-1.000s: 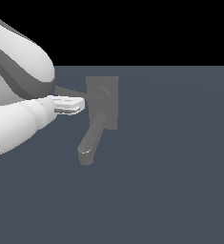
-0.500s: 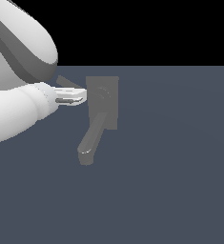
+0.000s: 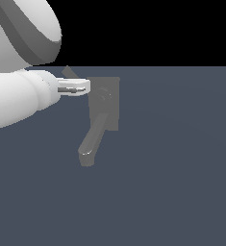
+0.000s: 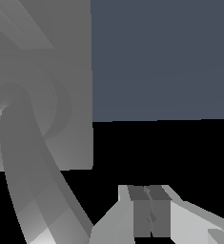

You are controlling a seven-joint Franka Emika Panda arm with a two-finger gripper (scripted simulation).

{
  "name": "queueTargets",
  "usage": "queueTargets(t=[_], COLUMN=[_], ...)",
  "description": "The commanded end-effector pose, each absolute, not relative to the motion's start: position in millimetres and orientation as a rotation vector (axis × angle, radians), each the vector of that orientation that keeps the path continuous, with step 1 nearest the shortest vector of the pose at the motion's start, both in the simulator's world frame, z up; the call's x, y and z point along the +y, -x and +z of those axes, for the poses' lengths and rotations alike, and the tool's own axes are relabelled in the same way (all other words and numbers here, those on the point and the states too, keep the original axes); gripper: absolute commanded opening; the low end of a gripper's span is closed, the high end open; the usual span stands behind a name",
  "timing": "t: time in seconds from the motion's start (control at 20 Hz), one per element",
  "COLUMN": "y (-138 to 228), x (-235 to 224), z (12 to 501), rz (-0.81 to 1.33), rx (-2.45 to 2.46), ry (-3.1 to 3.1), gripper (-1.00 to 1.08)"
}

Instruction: Turn on the faucet by rotating a designated handle.

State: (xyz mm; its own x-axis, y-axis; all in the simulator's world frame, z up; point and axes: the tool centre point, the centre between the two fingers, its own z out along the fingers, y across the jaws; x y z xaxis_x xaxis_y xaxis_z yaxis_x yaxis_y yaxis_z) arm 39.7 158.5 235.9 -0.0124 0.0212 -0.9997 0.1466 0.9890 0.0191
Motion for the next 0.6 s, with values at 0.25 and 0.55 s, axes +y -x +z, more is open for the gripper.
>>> queueTargets(t=[0.25, 0.55], y=[-39, -37], x=[144, 129], z=[251, 267], rz=[-0.098, -0.096], rx=[1.578, 1.574], ry=[-0.132, -0.132], gripper=[-1.0, -1.0])
